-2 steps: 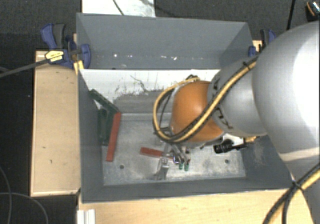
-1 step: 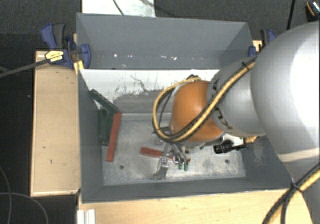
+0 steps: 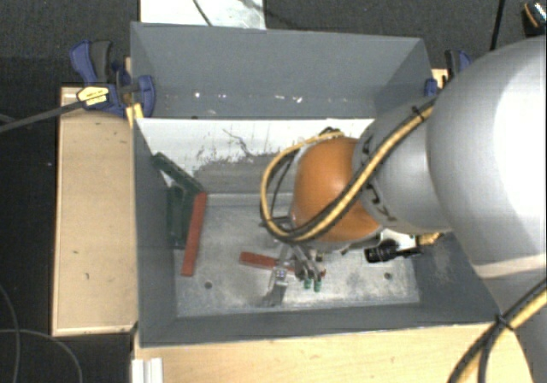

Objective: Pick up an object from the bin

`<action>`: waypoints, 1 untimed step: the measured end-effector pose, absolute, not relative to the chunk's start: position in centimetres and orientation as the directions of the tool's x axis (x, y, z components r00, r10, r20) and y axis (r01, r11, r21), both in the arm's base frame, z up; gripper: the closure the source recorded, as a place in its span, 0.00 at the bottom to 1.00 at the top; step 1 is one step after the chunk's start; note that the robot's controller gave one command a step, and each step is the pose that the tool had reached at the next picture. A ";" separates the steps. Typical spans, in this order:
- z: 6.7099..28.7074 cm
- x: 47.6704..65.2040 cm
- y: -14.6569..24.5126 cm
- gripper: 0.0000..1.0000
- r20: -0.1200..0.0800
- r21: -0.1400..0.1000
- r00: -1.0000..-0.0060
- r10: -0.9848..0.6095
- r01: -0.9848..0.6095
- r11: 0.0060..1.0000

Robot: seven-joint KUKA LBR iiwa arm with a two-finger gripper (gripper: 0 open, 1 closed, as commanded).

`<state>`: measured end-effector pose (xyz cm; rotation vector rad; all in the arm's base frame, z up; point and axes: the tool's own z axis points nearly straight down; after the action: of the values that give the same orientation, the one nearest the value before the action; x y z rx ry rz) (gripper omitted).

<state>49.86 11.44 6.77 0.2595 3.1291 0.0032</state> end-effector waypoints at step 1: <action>6.8 49.9 11.5 1.00 -0.002 0.003 -0.986 0.169 0.169 0.986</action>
Offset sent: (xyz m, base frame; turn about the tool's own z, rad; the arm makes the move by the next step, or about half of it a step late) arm 0.0000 0.0000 0.0000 0.0000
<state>49.87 11.45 6.81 0.2655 3.1281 0.0038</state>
